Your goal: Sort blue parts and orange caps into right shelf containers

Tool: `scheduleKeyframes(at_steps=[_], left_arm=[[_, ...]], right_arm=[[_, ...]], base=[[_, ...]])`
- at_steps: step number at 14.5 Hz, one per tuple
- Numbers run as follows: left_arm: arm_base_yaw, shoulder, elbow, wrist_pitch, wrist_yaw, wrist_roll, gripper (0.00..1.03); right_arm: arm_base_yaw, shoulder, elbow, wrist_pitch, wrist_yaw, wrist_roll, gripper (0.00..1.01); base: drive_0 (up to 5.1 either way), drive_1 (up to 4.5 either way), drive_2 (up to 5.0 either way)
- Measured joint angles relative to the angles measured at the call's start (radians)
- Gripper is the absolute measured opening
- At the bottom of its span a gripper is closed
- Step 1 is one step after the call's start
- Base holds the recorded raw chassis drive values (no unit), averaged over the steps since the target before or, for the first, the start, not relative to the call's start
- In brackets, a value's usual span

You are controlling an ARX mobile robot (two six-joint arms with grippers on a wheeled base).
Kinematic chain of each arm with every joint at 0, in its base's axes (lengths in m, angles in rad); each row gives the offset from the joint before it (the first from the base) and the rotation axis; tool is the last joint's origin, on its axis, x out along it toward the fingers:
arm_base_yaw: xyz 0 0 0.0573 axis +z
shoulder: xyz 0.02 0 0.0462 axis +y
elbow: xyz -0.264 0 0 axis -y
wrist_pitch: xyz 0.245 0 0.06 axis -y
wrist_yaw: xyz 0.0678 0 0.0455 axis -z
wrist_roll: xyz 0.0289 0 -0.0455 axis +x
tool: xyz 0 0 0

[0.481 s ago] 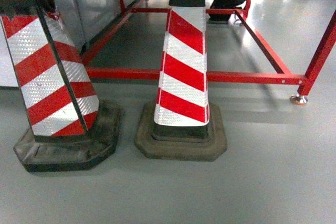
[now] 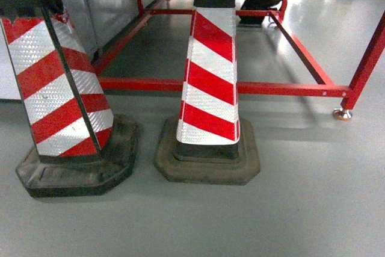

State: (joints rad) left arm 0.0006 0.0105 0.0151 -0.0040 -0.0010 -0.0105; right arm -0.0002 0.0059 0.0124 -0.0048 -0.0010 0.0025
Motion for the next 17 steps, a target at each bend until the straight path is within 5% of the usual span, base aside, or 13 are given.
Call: scheduleKeyframes(at_steps=[17], left_arm=[[0.0,0.0,0.0,0.0,0.0,0.0,0.98]], right_arm=[[0.0,0.0,0.0,0.0,0.0,0.0,0.98]], base=[[0.0,0.0,0.0]])
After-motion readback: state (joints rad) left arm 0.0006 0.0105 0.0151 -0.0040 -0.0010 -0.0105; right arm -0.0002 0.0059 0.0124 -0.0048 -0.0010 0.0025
